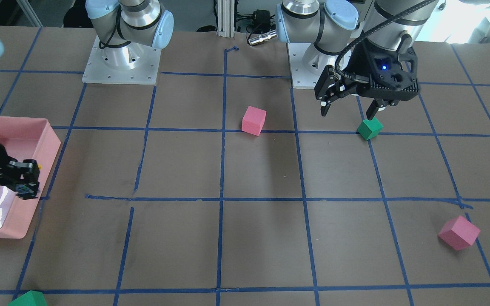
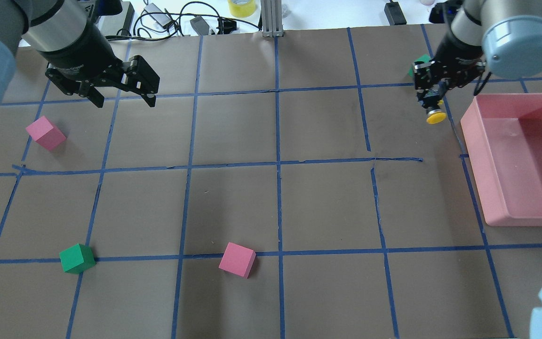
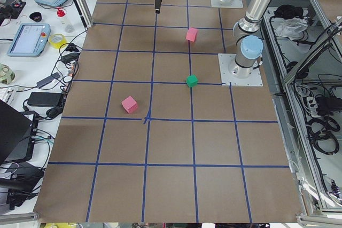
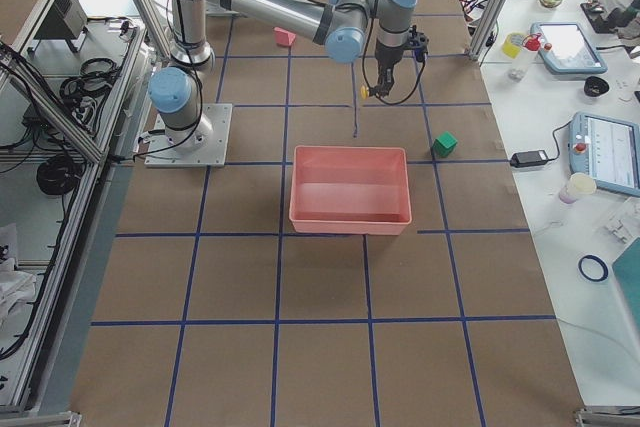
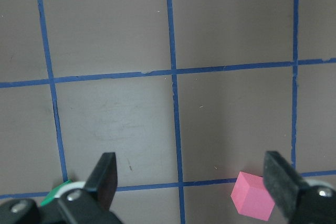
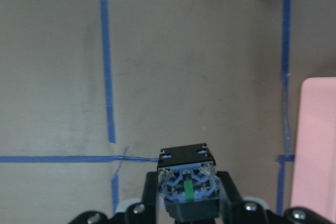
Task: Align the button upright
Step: 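Lift the button switch out of the tray with the right gripper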
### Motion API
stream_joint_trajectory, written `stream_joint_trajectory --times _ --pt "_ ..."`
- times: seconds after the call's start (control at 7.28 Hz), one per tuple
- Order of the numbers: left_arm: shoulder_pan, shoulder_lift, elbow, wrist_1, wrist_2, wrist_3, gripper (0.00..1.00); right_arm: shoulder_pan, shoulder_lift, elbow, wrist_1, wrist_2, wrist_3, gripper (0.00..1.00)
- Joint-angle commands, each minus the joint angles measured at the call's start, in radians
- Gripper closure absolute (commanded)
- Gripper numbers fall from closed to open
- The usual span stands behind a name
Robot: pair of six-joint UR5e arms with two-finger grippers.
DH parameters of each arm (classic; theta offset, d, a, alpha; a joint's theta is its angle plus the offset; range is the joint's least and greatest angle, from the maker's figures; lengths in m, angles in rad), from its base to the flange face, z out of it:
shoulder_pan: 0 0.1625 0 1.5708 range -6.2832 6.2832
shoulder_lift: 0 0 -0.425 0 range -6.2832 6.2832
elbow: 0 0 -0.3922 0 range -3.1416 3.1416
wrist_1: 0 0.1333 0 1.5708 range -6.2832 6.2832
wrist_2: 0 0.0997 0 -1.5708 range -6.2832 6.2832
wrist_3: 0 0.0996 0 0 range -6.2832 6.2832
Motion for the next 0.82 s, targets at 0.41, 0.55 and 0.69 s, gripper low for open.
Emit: stream_joint_trajectory --times 0.41,0.55,0.69 --pt "0.017 -0.002 0.002 0.005 -0.003 0.002 0.0 0.321 0.163 0.003 -0.25 0.053 0.458 1.0" --pt "0.014 0.0 0.006 0.005 -0.003 0.002 0.0 0.361 0.202 0.001 -0.299 0.081 0.523 1.0" --pt "0.014 0.0 0.008 0.006 -0.002 0.0 0.0 0.404 0.234 0.0 -0.339 0.079 0.542 1.0"
